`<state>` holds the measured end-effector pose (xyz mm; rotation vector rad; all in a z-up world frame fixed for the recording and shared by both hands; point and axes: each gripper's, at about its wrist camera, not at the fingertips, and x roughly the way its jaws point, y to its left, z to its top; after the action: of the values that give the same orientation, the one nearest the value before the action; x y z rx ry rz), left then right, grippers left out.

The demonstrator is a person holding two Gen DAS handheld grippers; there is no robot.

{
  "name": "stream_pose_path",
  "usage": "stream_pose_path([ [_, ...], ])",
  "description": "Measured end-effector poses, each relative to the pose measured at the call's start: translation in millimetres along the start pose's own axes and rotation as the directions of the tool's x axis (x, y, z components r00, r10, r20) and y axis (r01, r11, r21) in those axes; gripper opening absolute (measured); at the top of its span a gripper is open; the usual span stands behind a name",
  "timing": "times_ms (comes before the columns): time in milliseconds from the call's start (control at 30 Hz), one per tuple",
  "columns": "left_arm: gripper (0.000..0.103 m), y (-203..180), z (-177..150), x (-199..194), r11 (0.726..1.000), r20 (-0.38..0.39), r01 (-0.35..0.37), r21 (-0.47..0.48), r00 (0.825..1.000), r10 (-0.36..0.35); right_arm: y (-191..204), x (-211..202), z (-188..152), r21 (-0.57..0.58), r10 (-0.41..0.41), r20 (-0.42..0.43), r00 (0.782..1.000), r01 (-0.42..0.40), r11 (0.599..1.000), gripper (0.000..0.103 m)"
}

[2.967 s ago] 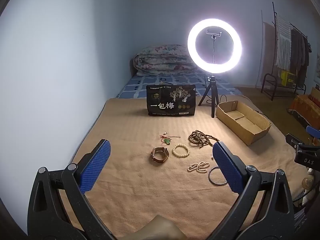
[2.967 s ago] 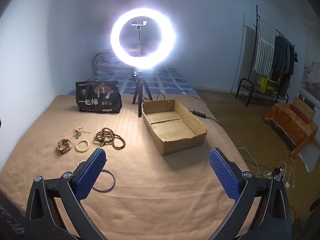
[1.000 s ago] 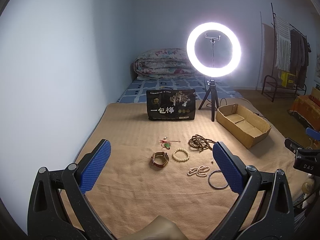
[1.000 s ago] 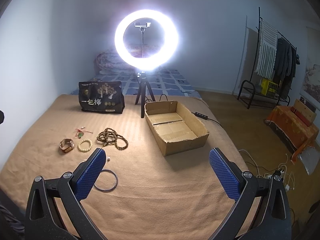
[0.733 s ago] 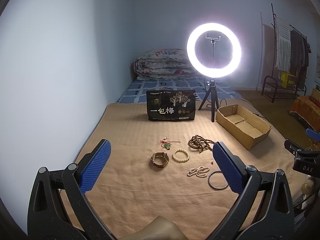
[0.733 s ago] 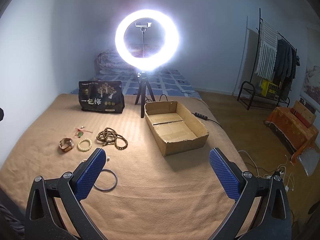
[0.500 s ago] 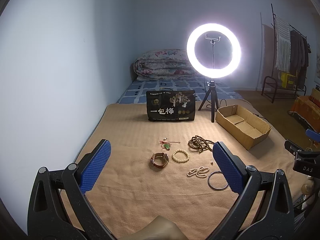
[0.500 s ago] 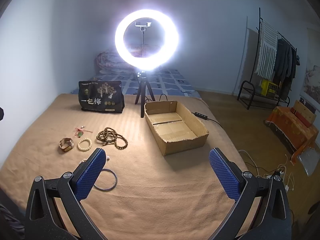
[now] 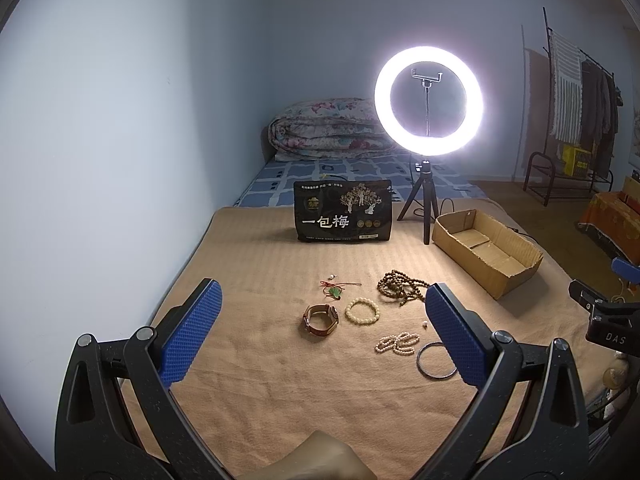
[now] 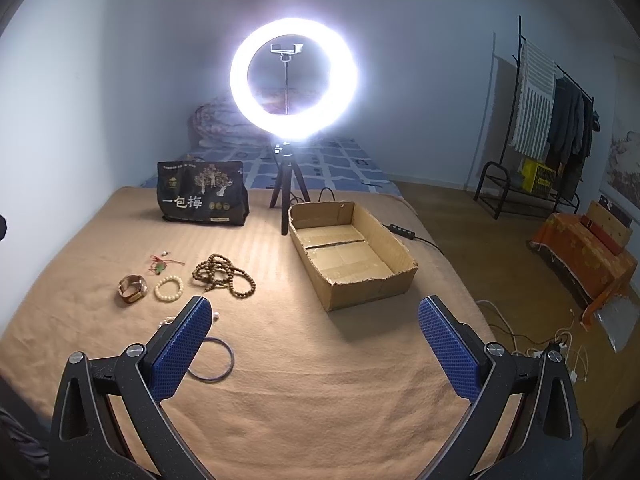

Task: Organize jewelry

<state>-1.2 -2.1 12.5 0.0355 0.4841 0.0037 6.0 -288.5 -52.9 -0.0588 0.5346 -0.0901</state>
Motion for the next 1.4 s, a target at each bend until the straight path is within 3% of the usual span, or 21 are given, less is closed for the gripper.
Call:
stream_pose_path([
  [467, 0.103, 0.6, 0.2, 3.2, 1.0, -0.007, -0.006, -0.003, 1.0, 0.006, 0.1, 1.3, -1.7, -0.001, 0.007, -0.012, 1.0, -0.007, 1.0, 0.103],
  [933, 0.103, 18.8, -8.5, 53.8, 1.0, -0.147, -0.015, 0.018, 0.989, 0.017, -1.1, 31.5, -2.1, 0.005, 0.065, -0.098, 0.993, -0.064, 0.998, 0.103],
  [1033, 0.098, 27.5, -14.0, 73.4, 1.0, -0.203, -0.017, 0.023, 0.979, 0.021, 0.8, 47.8, -6.3, 0.006, 0.095, -0.14, 0.986, -0.095, 0.995, 0.103],
  [1133, 0.084, 39.4, -22.6, 99.8, 1.0, -0.277, -0.014, 0.007, 0.961, 0.015, 7.6, 64.3, -13.2, -0.012, 0.127, -0.179, 0.976, -0.131, 0.991, 0.103],
  [1400, 0.084, 52.6, -53.4, 161.8, 0.999, -0.429, 0.015, -0.045, 0.903, -0.033, 37.4, 93.0, -44.1, -0.103, 0.242, -0.252, 0.937, -0.275, 0.956, 0.103],
])
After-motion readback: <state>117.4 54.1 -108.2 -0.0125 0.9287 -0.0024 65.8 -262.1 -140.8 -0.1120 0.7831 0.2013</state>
